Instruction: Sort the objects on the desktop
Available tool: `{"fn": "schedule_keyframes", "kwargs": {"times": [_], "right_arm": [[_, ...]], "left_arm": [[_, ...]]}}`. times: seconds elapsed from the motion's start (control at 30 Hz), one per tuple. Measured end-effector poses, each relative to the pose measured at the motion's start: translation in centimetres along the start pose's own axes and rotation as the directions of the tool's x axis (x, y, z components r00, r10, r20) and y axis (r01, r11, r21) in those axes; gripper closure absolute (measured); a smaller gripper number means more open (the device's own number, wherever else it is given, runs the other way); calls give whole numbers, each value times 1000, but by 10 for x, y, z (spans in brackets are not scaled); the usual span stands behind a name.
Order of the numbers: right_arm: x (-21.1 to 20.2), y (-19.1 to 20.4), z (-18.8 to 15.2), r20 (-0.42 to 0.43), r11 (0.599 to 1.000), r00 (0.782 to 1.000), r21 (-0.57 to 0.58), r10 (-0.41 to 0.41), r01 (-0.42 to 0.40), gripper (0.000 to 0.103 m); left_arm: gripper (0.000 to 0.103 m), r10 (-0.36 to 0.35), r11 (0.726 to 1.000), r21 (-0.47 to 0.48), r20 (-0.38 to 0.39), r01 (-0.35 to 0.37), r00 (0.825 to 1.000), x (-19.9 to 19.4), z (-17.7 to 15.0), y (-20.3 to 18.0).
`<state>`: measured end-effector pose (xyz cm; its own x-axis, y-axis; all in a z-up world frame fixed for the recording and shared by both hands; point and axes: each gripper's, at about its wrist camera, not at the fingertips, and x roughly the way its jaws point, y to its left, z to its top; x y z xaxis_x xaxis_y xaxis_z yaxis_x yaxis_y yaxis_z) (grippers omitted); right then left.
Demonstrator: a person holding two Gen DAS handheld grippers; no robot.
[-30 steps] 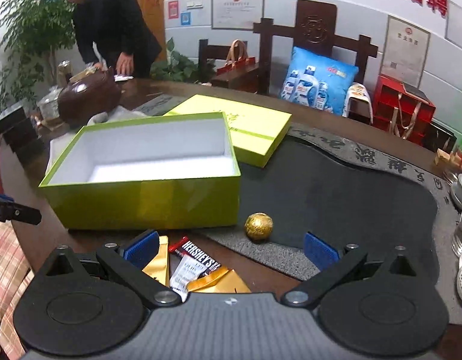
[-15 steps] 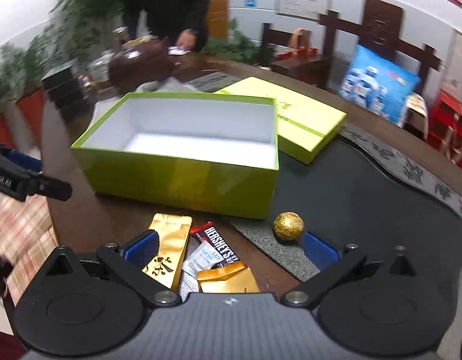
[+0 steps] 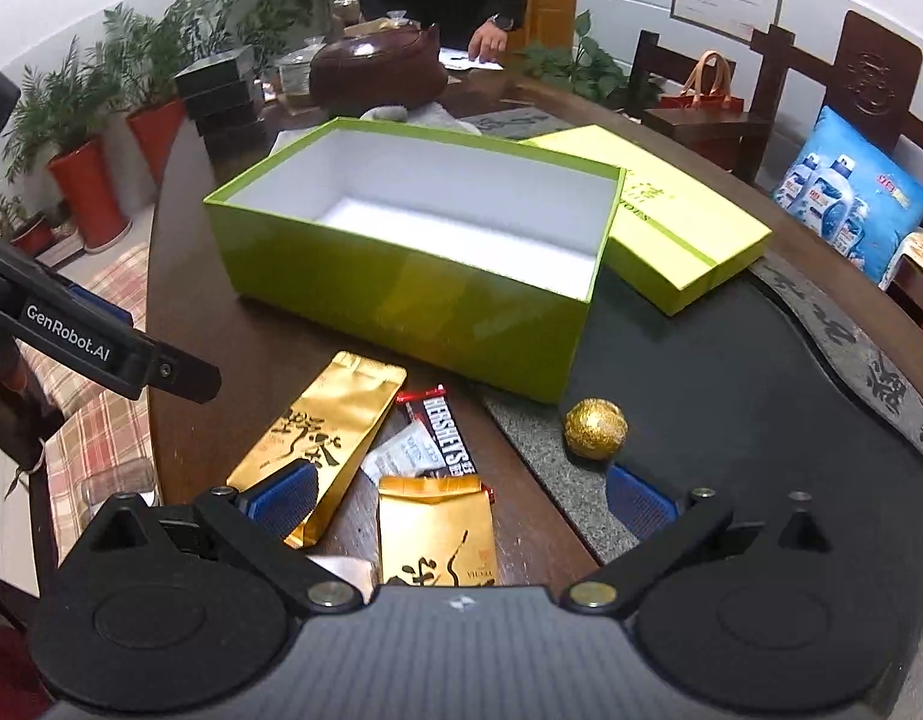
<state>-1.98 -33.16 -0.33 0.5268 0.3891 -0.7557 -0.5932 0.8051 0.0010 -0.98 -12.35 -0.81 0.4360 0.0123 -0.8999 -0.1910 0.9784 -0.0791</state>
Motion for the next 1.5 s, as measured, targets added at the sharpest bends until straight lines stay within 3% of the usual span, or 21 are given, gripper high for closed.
{"fn": "schedule_keyframes", "kwargs": {"times": [0.23,0.87,1.5], "right_arm": [[3,-7,-10,-38,1000,999,16,-9,10,0],[-4,-1,-42,-137,997,990,67,-25,34,0],[7,12,-14,-130,995,991,88,-35,47,0]], "left_arm": [[0,16,998,68,-25,-14,1000,10,0,-19],[0,74,996,67,-123,-66,990,11,-22,-43],[0,63,994,95,-126,-51,990,14,-2,-35]]}}
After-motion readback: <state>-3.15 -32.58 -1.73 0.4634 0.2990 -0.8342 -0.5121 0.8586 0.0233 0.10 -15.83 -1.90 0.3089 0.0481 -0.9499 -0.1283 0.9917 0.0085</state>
